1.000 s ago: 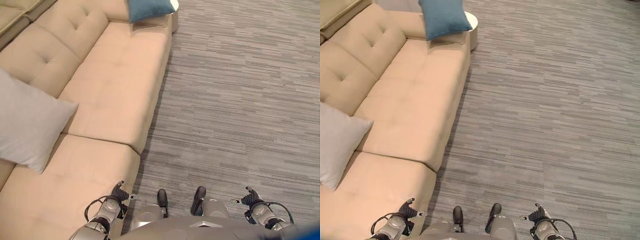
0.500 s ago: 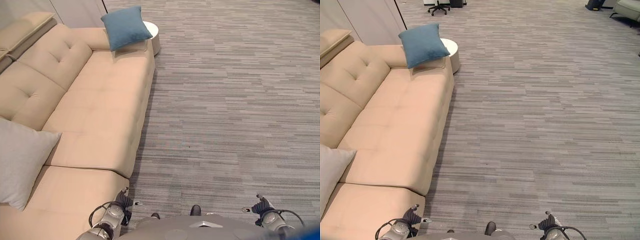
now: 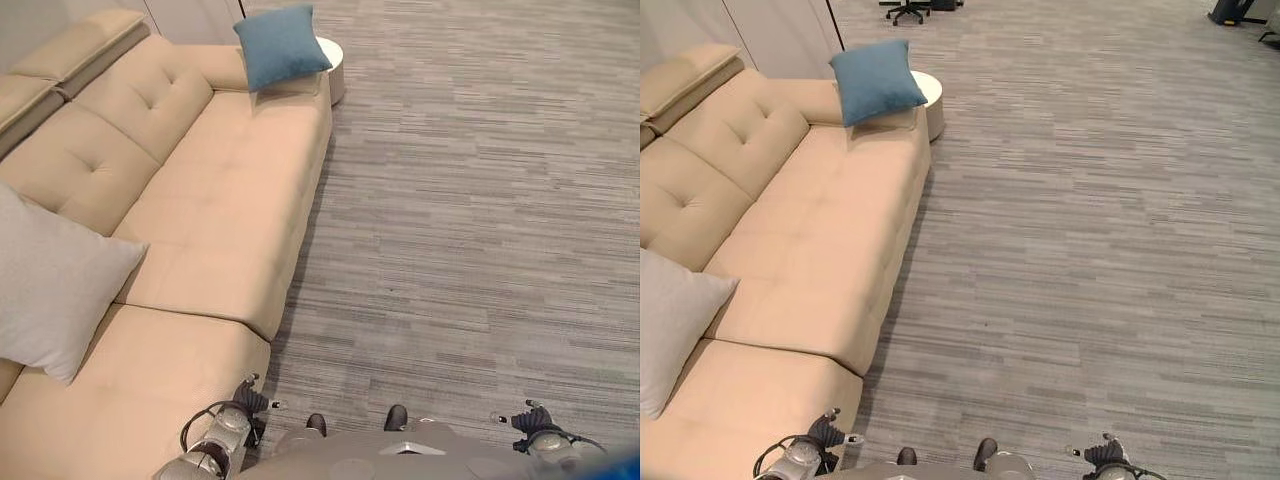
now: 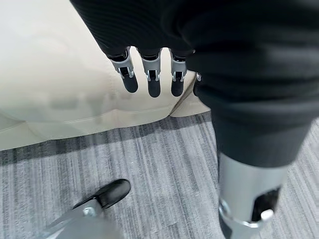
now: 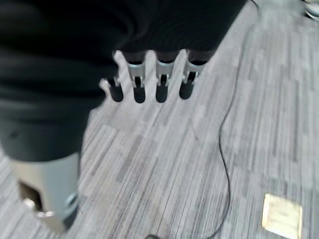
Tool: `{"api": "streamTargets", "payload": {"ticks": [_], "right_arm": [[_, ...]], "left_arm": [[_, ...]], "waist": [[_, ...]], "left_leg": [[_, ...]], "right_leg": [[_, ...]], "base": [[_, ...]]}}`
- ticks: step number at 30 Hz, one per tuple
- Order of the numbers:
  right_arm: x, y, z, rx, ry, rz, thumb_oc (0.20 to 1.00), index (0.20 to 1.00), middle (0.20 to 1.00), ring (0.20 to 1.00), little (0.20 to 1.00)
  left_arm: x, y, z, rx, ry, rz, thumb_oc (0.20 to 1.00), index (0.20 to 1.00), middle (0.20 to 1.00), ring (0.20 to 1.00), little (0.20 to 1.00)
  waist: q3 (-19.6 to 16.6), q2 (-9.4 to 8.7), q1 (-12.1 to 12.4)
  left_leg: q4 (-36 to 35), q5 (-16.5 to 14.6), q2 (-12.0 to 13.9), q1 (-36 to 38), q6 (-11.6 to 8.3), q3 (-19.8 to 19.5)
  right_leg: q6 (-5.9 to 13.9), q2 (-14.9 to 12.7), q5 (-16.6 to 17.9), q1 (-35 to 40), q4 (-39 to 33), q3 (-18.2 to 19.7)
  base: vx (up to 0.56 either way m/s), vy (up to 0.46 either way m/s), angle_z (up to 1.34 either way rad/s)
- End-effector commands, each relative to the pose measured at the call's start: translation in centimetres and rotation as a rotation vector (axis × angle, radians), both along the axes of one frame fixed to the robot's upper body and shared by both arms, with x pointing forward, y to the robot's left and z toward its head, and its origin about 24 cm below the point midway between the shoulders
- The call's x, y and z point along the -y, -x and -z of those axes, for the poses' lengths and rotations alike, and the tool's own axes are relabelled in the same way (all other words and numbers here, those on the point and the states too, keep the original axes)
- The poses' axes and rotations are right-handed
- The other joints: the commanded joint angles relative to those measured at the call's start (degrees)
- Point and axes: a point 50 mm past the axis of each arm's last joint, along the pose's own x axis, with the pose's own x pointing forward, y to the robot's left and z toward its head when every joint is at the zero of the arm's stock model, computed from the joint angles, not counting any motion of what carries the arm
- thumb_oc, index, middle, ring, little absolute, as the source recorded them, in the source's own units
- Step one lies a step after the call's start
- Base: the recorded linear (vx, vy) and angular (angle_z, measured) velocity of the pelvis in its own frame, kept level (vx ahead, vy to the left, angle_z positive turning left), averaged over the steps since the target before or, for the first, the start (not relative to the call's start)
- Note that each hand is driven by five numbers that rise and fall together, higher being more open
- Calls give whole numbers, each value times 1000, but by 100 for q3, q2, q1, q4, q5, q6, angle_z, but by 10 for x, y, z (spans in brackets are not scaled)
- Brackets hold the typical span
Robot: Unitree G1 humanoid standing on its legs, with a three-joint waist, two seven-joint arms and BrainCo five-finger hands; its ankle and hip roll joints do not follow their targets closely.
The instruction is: Pick up all the scattered cushions and arrange them neatly on the sofa.
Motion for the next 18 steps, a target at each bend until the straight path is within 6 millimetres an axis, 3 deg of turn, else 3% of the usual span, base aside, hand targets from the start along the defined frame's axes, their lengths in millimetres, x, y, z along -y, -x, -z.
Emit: {"api": "streamTargets", "payload": {"ticks": [1,9,11,13,15,18], "right_arm": [[-14,-11,4,31,-37,27,1000,1000,1000,1000,1000],[-8,-21,-1,45,-20,6,1000,1000,1000,1000,1000],[-10,-25,-1,65,-33,19,1000,1000,1000,1000,1000],[-13,-32,-2,75,-40,4,1000,1000,1000,1000,1000],[-17,-34,-1,69,-41,-27,1000,1000,1000,1000,1000],[-17,-30,0,59,-44,-32,1000,1000,1000,1000,1000]], "left_arm": [[-2,-19,-5,41,15,-20,1000,1000,1000,1000,1000],[-2,-19,-5,43,40,-31,1000,1000,1000,1000,1000],[-2,-20,-6,45,39,-29,1000,1000,1000,1000,1000],[-3,-22,-6,44,35,-21,1000,1000,1000,1000,1000],[-3,-25,-7,52,33,-20,1000,1000,1000,1000,1000],[-4,-23,-7,50,36,-23,1000,1000,1000,1000,1000]], "waist": [[219,-378,40],[341,-382,159],[380,-383,168],[499,-355,153],[660,-241,128],[635,-273,129]], "left_leg": [[-317,-53,-432,202,3,-249],[257,-347,-535,35,112,-330],[352,-383,-578,-95,174,-355],[382,-393,-623,-164,291,-398],[305,-380,-691,-113,442,-515],[226,-459,-766,51,435,-557]], "right_leg": [[823,-323,669,989,-1402,705],[835,-430,620,941,-1147,767],[845,-494,585,722,-813,815],[894,-617,626,286,-88,909],[879,-555,640,-268,820,1090],[820,-494,585,-206,397,990]], "base": [[55,1,1],[6,43,0],[-54,107,0],[-61,166,-11],[70,176,-21],[171,1,11]]}}
